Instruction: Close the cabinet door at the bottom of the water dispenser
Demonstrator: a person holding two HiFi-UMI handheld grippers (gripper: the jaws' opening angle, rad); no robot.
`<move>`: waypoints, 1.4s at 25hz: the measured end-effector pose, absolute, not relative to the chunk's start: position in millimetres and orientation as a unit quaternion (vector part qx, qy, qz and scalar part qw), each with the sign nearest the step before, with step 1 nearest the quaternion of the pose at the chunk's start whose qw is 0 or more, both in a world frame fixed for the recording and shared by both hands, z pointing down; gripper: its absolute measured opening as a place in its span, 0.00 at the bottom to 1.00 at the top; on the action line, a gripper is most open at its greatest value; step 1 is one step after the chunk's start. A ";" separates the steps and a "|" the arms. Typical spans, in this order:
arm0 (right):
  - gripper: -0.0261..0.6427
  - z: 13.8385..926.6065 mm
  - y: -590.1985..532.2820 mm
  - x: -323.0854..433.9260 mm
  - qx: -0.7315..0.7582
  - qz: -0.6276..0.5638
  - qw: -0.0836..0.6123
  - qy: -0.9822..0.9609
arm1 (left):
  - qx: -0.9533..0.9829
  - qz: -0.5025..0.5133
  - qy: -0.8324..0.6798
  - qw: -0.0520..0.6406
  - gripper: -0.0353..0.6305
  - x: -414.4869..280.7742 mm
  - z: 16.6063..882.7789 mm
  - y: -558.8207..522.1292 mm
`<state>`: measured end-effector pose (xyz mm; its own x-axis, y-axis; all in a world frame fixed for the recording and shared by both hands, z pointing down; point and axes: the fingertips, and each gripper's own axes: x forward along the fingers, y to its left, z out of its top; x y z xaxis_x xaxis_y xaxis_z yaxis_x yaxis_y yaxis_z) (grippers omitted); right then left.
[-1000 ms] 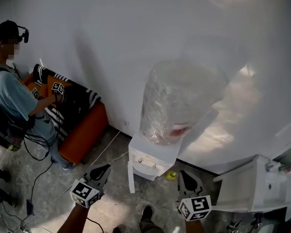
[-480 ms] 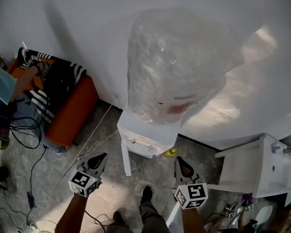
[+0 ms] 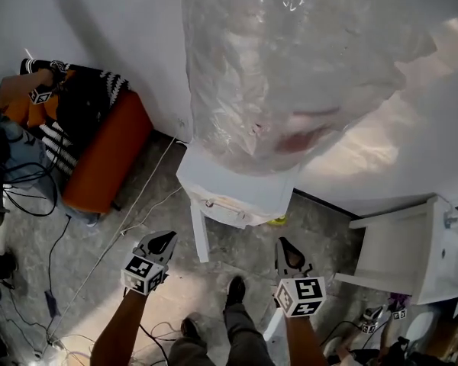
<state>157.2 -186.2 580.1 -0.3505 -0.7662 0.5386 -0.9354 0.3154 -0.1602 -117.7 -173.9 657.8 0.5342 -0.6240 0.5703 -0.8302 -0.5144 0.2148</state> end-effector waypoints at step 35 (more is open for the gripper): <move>0.19 791.7 -150.7 166.9 0.523 0.294 0.246 -0.761 | 0.773 0.328 -0.413 0.353 0.22 -119.0 962.5 -123.8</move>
